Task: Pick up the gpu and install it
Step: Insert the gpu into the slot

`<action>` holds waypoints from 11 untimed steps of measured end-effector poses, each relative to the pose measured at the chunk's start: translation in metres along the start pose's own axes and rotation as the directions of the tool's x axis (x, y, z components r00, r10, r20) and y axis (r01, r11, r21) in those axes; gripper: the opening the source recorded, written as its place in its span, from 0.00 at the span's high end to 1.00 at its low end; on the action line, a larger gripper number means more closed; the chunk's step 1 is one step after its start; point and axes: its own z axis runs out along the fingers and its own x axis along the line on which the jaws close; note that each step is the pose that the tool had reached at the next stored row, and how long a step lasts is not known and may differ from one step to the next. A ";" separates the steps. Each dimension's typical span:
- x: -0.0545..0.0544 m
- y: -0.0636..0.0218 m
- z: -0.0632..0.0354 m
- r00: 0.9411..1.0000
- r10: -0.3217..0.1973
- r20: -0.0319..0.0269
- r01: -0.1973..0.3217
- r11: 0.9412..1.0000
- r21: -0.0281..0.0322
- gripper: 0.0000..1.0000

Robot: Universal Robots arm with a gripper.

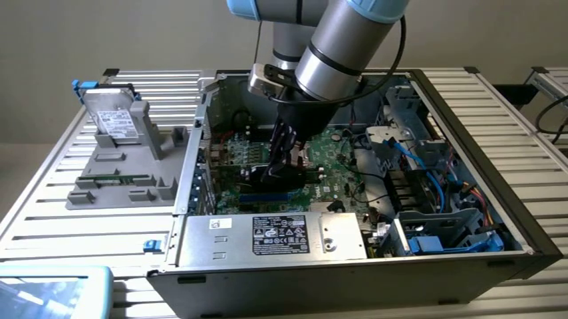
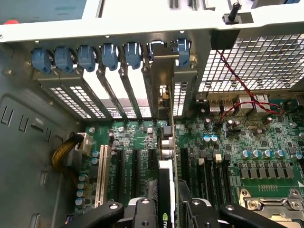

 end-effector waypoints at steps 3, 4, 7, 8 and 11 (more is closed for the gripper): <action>0.000 0.0000 0.0001 1.000 0.000 0.000 0.000 1.000 0.000 0.72; 0.000 0.0000 0.0001 1.000 0.000 0.000 0.000 1.000 0.000 0.72; 0.000 -0.0001 0.0002 1.000 0.000 0.000 0.000 1.000 0.000 0.72; 0.000 -0.0001 0.0001 1.000 0.000 0.000 0.000 1.000 0.000 0.72; 0.000 -0.0001 0.0002 1.000 0.000 0.000 0.000 1.000 0.000 0.72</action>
